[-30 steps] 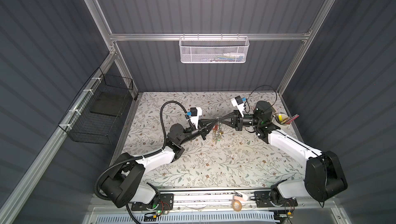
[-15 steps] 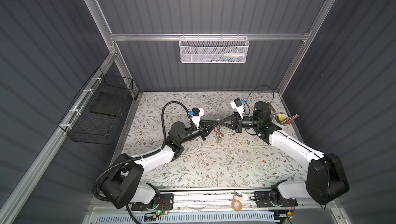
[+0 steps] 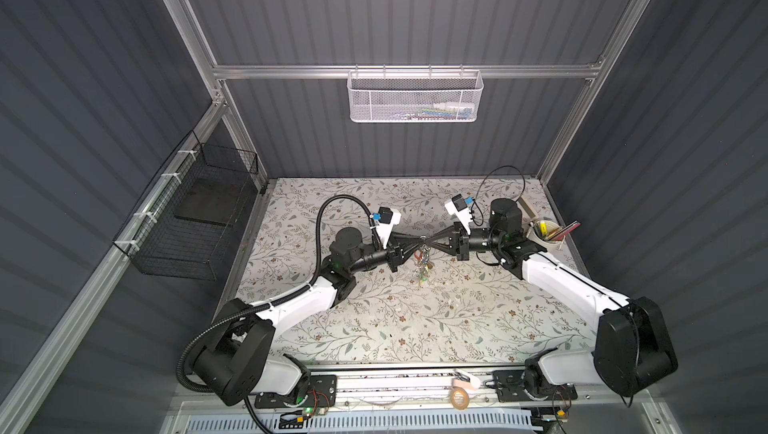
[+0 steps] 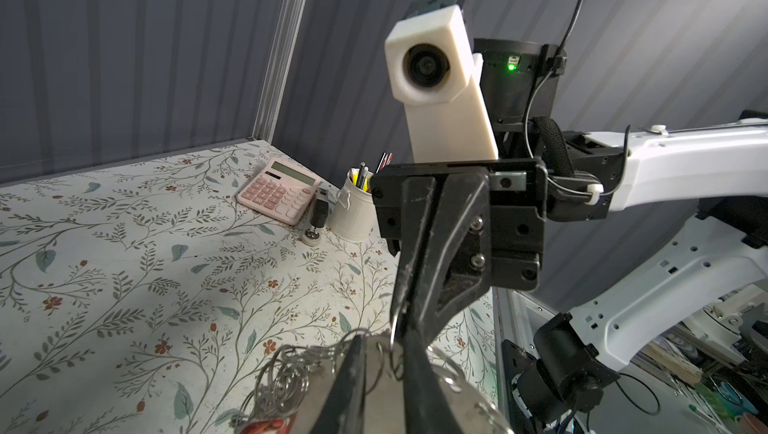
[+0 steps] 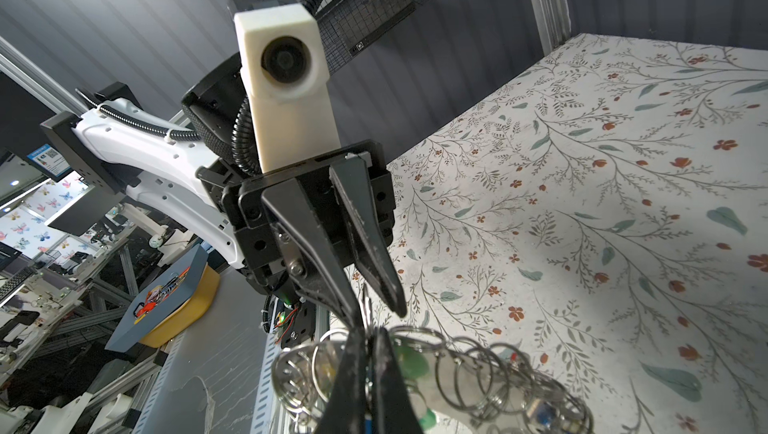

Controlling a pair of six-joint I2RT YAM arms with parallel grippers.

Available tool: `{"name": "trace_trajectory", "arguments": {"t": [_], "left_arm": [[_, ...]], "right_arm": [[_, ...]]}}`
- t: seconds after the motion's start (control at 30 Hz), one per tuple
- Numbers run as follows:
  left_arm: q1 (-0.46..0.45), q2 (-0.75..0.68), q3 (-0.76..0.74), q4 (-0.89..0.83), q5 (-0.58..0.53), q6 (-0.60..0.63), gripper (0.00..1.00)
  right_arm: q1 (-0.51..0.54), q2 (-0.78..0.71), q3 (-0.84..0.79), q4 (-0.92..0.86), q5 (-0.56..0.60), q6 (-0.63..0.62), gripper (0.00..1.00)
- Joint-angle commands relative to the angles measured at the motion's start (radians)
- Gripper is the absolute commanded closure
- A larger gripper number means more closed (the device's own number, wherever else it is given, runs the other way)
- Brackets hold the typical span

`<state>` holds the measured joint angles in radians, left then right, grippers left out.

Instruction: Put the keys on the keyring

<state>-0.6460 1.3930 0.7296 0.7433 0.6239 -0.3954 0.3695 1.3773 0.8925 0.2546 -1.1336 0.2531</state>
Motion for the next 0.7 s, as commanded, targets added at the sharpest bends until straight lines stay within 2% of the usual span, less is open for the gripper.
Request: {"name": "trace_trajectory", "arguments": {"t": [0.0, 0.2, 0.67], "left_arm": [[-0.024, -0.018, 0.054, -0.108, 0.132, 0.058, 0.80], [-0.007, -0.025, 0.115, -0.275, 0.204, 0.132, 0.78], [0.012, 0.013, 0.334, -0.754, 0.358, 0.417, 0.77]], "right_arm": [[0.041, -0.019, 0.027, 0.033, -0.013, -0.020, 1.00], [0.046, -0.020, 0.034, 0.009, -0.015, -0.034, 1.00], [0.055, -0.013, 0.049, -0.023, -0.019, -0.056, 1.00]]}}
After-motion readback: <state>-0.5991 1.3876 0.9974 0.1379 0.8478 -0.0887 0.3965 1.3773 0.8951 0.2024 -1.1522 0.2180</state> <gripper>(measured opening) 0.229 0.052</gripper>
